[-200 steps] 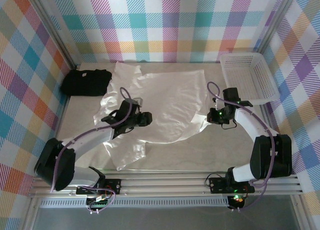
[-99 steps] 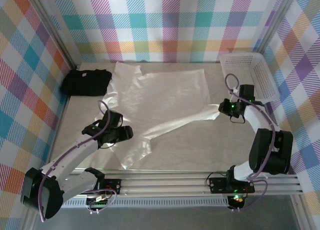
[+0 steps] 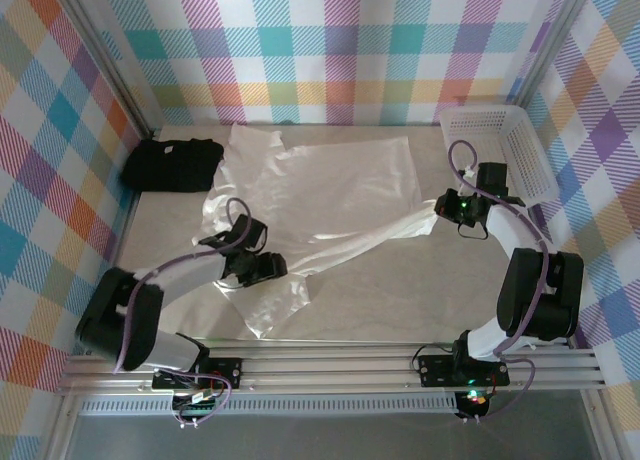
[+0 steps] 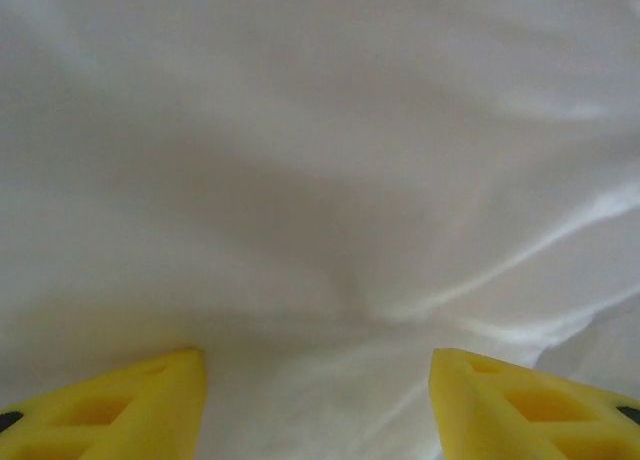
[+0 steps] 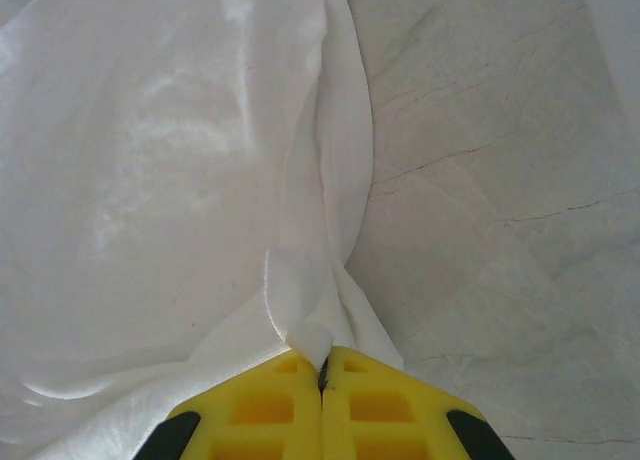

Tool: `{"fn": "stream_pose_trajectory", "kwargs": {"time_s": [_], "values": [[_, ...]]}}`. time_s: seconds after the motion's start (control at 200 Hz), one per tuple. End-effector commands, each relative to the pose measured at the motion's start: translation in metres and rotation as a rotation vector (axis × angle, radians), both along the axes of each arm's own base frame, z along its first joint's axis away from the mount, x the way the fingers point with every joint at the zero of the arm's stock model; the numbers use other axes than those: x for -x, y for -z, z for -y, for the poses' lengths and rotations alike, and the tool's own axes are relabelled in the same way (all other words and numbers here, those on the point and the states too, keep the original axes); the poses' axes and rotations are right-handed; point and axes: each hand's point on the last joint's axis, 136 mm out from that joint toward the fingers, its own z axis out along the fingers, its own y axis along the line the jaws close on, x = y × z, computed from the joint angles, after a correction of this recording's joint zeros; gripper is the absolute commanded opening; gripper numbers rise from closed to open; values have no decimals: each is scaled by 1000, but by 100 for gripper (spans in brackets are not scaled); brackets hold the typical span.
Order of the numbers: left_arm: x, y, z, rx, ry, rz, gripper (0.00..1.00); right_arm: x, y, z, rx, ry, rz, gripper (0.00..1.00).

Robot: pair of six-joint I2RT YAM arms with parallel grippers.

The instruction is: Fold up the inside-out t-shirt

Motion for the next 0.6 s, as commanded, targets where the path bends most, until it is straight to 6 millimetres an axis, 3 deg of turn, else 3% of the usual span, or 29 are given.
{"fn": "stream_pose_trajectory", "kwargs": {"time_s": [0.0, 0.235, 0.345, 0.5, 0.595], "values": [[-35, -13, 40, 100, 58, 91, 60, -4, -16, -2, -12, -4, 51, 0], [-79, 3, 90, 119, 123, 100, 59, -5, -23, -2, -6, -2, 62, 0], [-98, -12, 102, 131, 139, 146, 59, -6, -26, -1, 0, -2, 65, 0], [-98, -48, 87, 85, 136, 258, 60, -3, -28, -3, -11, -9, 67, 0], [-64, -53, 60, 18, 105, 274, 62, 0, -27, -5, -20, -15, 66, 0]]}}
